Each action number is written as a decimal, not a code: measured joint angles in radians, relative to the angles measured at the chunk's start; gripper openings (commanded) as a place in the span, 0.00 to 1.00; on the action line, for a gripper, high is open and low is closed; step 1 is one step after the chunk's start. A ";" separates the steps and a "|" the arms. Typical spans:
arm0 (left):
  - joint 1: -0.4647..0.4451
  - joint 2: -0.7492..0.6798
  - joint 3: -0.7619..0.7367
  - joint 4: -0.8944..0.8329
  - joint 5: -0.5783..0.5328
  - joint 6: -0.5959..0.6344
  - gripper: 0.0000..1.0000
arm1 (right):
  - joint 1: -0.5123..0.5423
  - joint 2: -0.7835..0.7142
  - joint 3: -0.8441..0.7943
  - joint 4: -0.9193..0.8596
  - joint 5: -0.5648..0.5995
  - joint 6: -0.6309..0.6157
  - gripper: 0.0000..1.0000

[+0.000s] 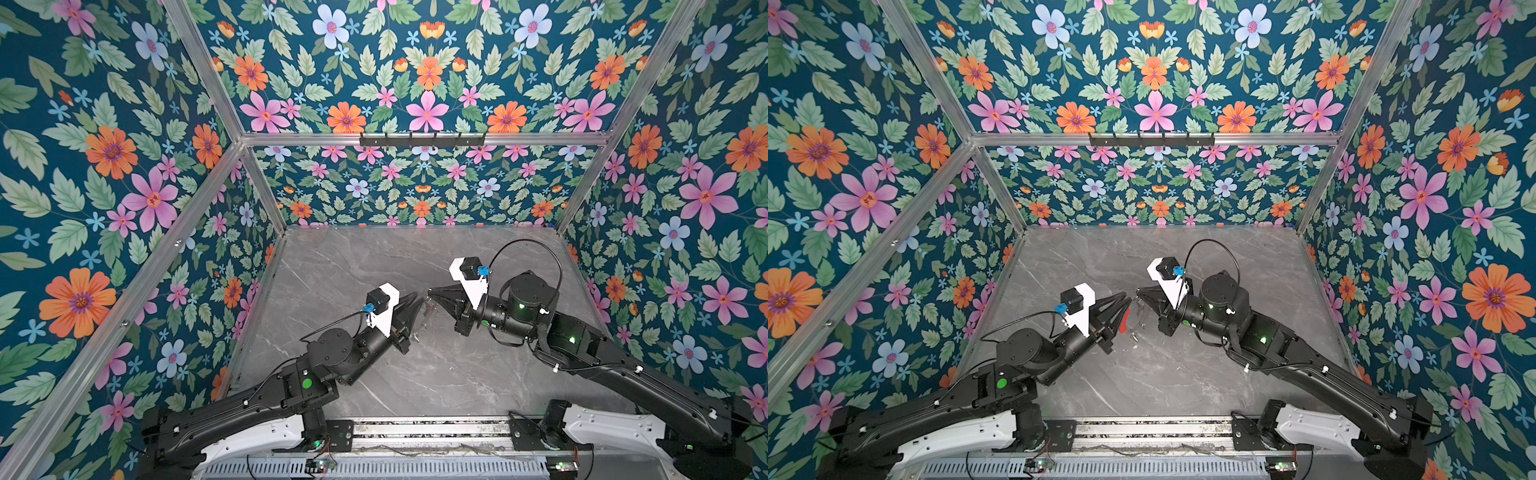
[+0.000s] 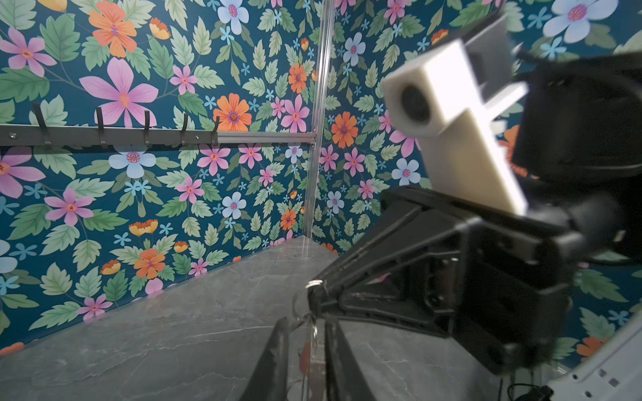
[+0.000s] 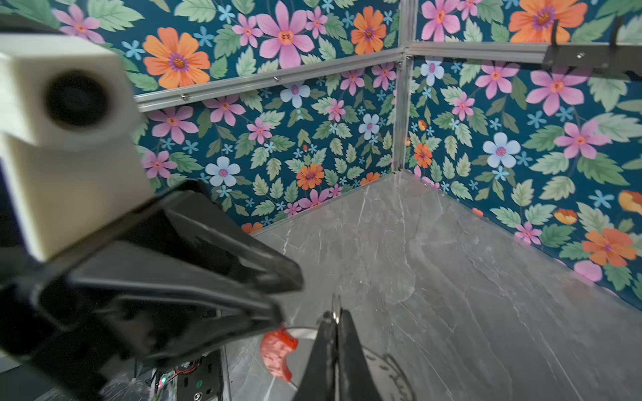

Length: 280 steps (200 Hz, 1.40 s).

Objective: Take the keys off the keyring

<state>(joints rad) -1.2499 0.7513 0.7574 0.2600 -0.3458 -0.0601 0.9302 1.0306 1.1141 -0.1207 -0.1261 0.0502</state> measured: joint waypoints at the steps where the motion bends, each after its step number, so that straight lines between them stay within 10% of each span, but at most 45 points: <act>1: 0.000 -0.002 0.000 0.000 0.000 0.000 0.32 | -0.002 -0.001 -0.001 -0.002 0.001 -0.001 0.00; 108: 0.003 -0.160 -0.026 -0.106 0.115 0.012 0.51 | -0.257 -0.061 -0.027 -0.040 -0.415 0.036 0.00; 280: 0.045 -0.010 0.147 -0.371 0.502 0.060 0.44 | -0.267 0.118 0.242 -0.554 -0.834 -0.269 0.00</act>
<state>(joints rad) -1.2053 0.7414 0.9047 -0.1112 0.1558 -0.0006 0.6636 1.1488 1.3563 -0.6750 -0.9604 -0.2192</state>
